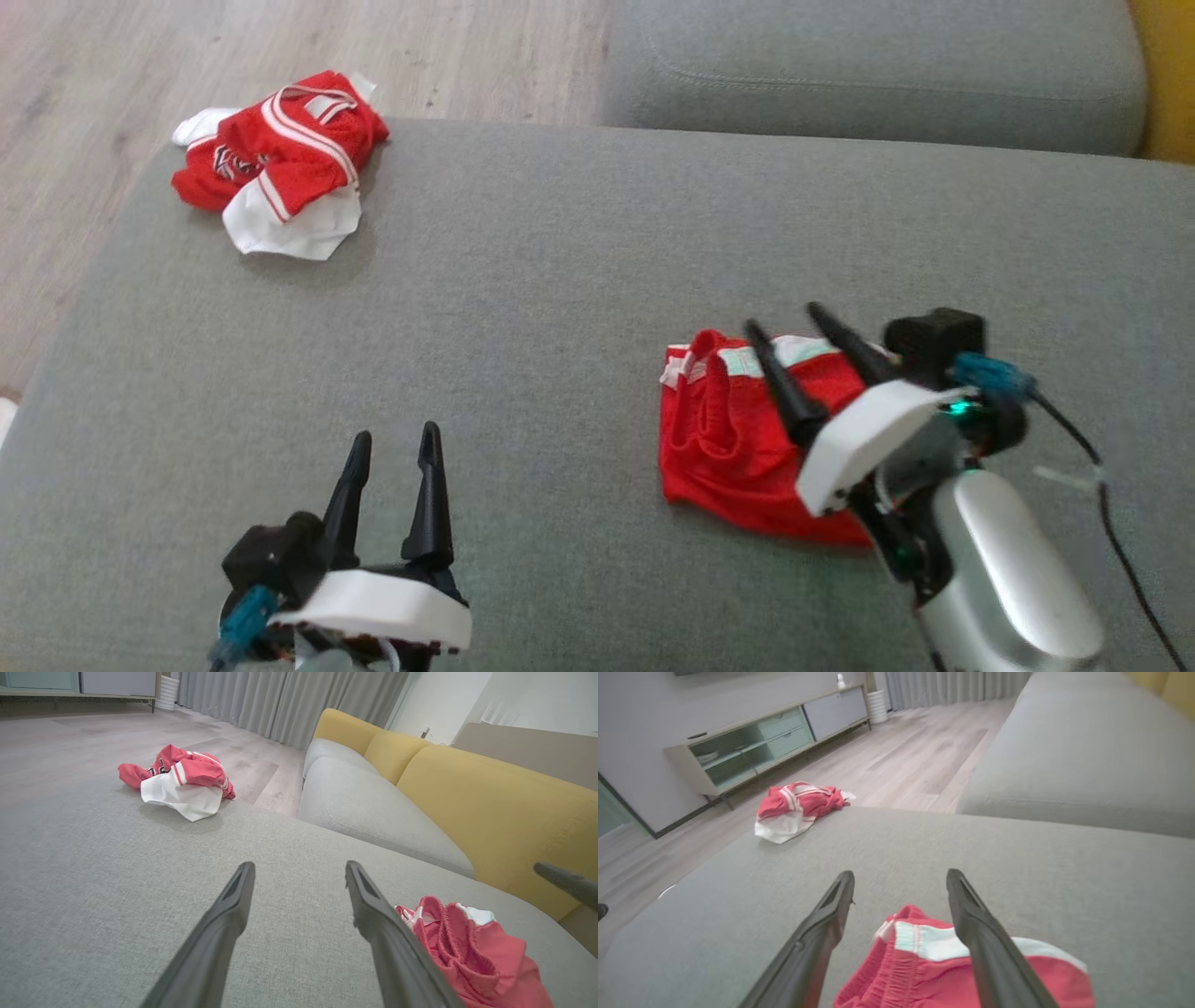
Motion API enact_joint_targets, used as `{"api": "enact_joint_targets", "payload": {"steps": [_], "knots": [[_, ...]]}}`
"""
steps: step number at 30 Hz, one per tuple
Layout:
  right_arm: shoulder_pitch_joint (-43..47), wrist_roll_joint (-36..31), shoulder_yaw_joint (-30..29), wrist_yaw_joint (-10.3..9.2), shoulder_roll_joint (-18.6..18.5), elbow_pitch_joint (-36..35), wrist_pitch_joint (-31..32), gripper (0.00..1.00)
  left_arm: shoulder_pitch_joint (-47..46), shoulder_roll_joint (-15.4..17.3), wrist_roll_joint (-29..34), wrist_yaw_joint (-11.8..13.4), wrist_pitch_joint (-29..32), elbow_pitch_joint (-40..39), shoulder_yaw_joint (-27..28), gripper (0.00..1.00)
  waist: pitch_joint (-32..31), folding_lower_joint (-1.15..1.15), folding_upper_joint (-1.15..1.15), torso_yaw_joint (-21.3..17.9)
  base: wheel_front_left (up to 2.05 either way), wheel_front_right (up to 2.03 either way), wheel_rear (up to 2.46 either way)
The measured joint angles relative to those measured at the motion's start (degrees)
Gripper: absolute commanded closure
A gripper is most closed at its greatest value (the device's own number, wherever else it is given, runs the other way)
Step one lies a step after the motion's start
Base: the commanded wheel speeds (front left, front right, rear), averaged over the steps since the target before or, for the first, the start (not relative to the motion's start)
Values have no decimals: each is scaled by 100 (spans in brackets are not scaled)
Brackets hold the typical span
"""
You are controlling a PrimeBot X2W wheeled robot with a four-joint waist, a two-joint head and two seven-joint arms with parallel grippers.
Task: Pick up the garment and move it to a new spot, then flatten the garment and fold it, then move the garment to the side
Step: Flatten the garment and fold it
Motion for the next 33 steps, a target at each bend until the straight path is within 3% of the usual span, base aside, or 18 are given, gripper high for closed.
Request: {"api": "enact_joint_targets", "payload": {"steps": [7,14,22,33], "knots": [[624,-524,-840,0,3,-294,-576,0,-1,-46,62,-47,-1,104,33,0,-162,0,0,-219,0,0,0],[1271,-530,-1356,0,37,-619,-1017,0,96,-46,249,-48,-2,219,209,0,-310,0,0,-435,0,0,0],[1810,-608,-1471,0,89,-692,-1400,0,548,-43,392,-48,-1,258,278,0,-422,-1,0,-502,0,0,0],[1869,-901,-1543,0,92,-563,-1696,0,715,34,391,-41,0,311,312,0,-561,-1,0,-591,0,0,0]]}}
